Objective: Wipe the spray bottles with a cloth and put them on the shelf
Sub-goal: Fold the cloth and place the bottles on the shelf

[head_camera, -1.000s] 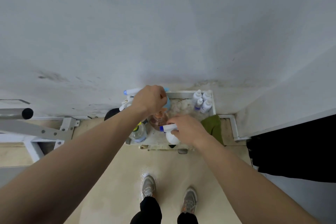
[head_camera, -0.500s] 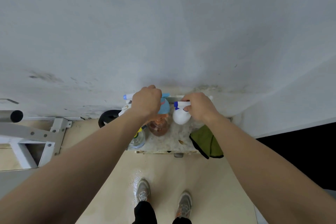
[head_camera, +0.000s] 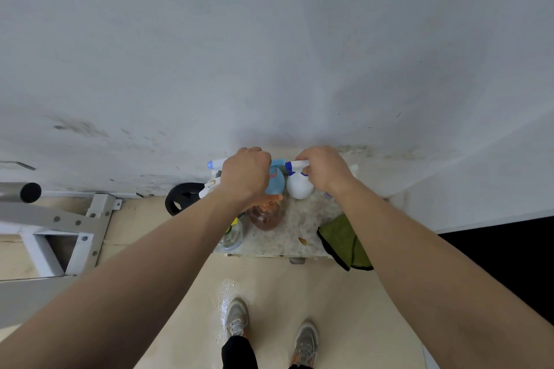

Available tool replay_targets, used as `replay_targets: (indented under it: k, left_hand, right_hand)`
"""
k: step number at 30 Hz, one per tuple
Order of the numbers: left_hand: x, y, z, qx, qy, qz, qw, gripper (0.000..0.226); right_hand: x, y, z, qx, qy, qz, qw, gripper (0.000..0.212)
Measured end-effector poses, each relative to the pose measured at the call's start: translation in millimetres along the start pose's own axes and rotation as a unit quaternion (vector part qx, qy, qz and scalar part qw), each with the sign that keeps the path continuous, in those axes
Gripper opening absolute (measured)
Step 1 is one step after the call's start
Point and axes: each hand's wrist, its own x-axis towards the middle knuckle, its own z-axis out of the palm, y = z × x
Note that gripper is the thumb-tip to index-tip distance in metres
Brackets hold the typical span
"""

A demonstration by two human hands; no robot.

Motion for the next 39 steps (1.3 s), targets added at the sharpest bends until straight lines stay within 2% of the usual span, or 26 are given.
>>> replay_targets:
  k: [8, 11, 14, 17, 18, 21, 23, 27, 29, 33, 39]
  left_hand:
    - [-3.0, -1.6, -0.8, -0.025, -0.009, 0.004, 1.0, 0.025]
    - [-8.4, -3.7, -4.7, -0.068, -0.007, -0.002, 0.998, 0.029]
    - [-17.5, -7.6, -12.8, -0.117, 0.031, -0.009, 0.993, 0.028]
    - [-37.6, -21.1, -22.5, -0.179, 0.091, -0.035, 0.979, 0.023]
    - [-46.9, -27.8, -24.3, -0.196, 0.112, -0.05, 0.973, 0.021]
    - [-77.6, -53.2, -21.3, -0.233, 0.146, -0.125, 0.953, 0.015]
    - [-96.6, -69.3, -13.2, -0.261, 0.14, -0.184, 0.937, 0.015]
    - [-121.8, -87.5, 5.8, -0.315, 0.134, -0.258, 0.903, 0.013]
    - [-127.5, -90.8, 14.3, -0.316, 0.132, -0.272, 0.899, 0.012]
    - [-133.0, -87.6, 20.9, -0.328, 0.142, -0.266, 0.895, 0.011]
    - [-125.7, -79.3, 20.7, -0.349, 0.122, -0.237, 0.898, 0.013]
  right_hand:
    - [-4.3, 1.6, 6.8, 0.007, -0.006, -0.002, 1.0, 0.042]
    - [-7.9, 3.3, 8.2, 0.007, -0.001, 0.014, 1.0, 0.058]
    - [-22.9, -4.8, 3.9, 0.011, 0.068, 0.029, 0.997, 0.056]
    - [-55.7, -32.7, 2.3, 0.052, 0.165, -0.01, 0.985, 0.034]
    - [-68.5, -45.9, 4.8, 0.085, 0.153, -0.037, 0.984, 0.026]
    - [-96.2, -84.0, 27.0, 0.135, 0.034, -0.113, 0.984, 0.016]
    - [-102.0, -102.2, 48.3, 0.113, 0.003, -0.153, 0.982, 0.023]
    - [-102.0, -125.0, 73.4, 0.06, 0.005, -0.171, 0.983, 0.038]
    - [-98.7, -128.5, 79.8, 0.022, -0.008, -0.167, 0.986, 0.037]
    - [-95.6, -128.9, 84.7, 0.036, -0.027, -0.166, 0.985, 0.019]
    - [-117.6, -96.0, 83.0, 0.003, -0.01, -0.174, 0.985, 0.026]
